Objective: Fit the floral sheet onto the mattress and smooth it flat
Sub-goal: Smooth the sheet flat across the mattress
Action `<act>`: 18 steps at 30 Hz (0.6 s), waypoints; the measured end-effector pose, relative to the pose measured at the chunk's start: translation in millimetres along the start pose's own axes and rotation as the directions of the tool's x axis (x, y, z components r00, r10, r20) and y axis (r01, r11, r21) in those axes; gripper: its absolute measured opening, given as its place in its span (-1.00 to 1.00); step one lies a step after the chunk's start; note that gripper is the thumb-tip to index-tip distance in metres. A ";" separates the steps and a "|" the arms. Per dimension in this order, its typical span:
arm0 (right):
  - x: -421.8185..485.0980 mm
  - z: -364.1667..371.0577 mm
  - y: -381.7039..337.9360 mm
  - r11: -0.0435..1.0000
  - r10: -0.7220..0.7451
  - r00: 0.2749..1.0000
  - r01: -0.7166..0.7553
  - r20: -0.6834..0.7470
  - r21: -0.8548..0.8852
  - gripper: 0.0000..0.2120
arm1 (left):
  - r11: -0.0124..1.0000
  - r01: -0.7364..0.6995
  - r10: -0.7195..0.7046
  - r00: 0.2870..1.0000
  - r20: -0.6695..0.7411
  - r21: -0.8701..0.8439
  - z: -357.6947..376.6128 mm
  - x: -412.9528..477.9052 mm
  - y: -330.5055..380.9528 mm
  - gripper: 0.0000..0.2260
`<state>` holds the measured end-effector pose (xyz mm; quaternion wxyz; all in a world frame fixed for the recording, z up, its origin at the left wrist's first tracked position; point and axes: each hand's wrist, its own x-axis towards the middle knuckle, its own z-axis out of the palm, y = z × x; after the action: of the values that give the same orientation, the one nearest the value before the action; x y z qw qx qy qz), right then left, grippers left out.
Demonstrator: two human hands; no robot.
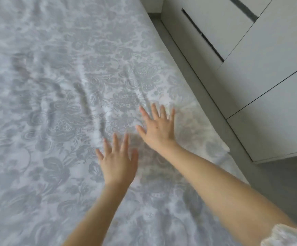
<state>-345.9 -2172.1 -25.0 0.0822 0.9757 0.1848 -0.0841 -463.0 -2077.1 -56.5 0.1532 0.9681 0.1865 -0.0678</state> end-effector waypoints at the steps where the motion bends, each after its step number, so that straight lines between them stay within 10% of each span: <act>1: -13.1 17.7 6.2 0.999 -0.029 0.997 0.030 0.073 -0.016 -0.39 | 0.997 0.035 -0.037 0.999 0.027 0.071 10.8 -16.8 -3.5 -0.47; 5: -134.4 102.3 117.0 0.950 0.307 0.948 -0.310 0.080 0.024 -0.37 | 0.988 -0.156 0.155 0.976 0.155 -0.009 75.1 -133.7 31.8 -0.48; 11: -307.8 87.4 184.6 0.678 0.597 0.658 -0.719 0.458 0.149 -0.28 | 0.865 -0.491 0.499 0.826 0.261 -0.101 95.8 -283.4 82.2 -0.50; 14: -283.6 67.5 174.4 0.796 0.559 0.762 -0.603 0.327 0.047 -0.36 | 0.810 -0.572 0.586 0.786 0.195 -0.129 79.5 -281.7 73.1 -0.59; 18: -196.9 64.8 152.8 0.962 0.248 0.961 -0.259 0.125 0.082 -0.35 | 0.980 -0.199 0.197 0.972 0.125 0.008 56.8 -250.2 48.4 -0.46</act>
<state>-478.0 -2393.1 -30.0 0.0549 0.9878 0.0490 -0.1374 -679.3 -2223.3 -49.8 0.1607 0.9773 0.0786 -0.1137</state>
